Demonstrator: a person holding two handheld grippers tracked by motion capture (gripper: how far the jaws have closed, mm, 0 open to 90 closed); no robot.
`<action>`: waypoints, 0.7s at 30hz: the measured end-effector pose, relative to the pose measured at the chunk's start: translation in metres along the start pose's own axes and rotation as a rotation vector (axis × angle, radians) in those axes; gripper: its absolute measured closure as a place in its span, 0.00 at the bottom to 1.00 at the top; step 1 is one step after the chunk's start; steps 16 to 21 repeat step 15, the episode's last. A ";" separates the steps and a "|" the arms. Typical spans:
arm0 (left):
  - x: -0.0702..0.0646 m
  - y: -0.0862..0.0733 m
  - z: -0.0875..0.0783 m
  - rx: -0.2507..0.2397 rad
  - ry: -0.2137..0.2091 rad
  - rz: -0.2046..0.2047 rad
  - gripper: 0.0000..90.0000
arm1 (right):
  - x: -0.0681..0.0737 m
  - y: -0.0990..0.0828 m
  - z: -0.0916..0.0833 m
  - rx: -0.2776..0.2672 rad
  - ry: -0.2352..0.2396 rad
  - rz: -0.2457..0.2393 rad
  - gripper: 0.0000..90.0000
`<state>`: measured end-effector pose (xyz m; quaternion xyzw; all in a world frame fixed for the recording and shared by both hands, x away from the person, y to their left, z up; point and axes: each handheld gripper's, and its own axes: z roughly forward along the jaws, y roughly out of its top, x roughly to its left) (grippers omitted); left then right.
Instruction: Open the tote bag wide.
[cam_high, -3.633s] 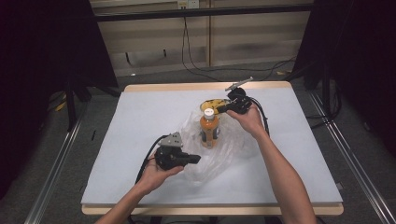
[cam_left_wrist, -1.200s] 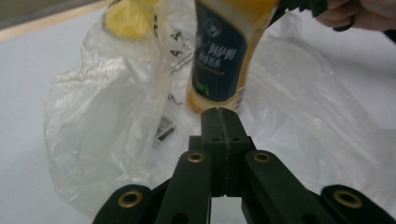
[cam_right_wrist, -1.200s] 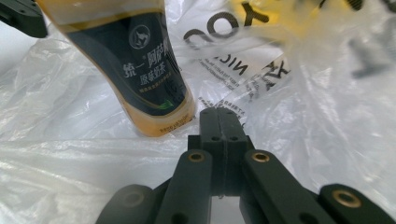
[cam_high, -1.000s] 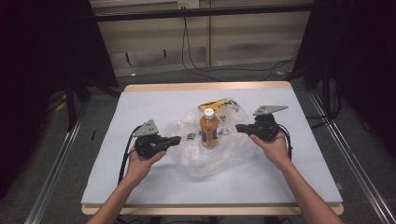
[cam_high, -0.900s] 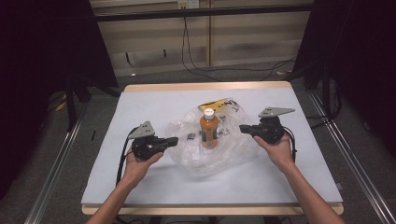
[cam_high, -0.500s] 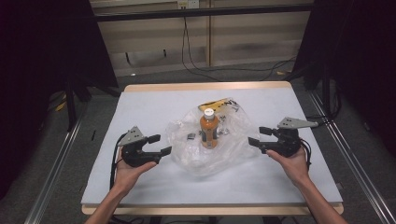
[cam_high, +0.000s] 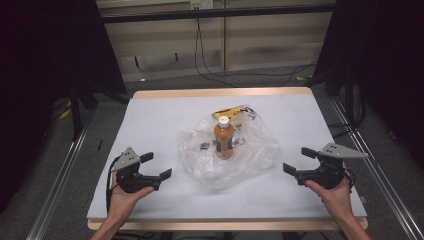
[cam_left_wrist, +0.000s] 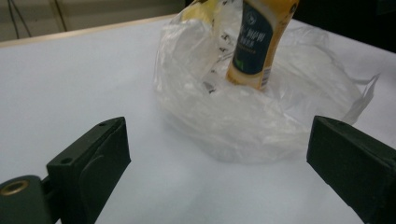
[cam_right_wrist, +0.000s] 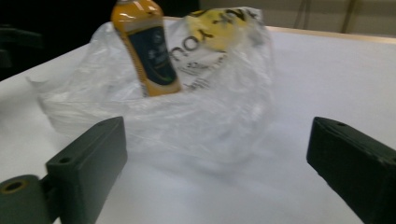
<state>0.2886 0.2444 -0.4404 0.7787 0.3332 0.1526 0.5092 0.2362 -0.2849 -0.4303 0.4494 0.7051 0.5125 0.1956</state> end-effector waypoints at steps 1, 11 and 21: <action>-0.002 -0.001 -0.001 -0.008 0.009 -0.007 0.06 | -0.003 -0.003 -0.003 -0.013 -0.001 0.019 0.03; -0.007 -0.017 -0.014 -0.027 -0.014 0.049 0.02 | -0.005 -0.027 -0.016 -0.038 -0.038 0.056 0.05; -0.001 -0.022 -0.016 -0.038 0.024 0.014 0.03 | -0.004 -0.027 -0.017 -0.049 -0.063 0.031 0.05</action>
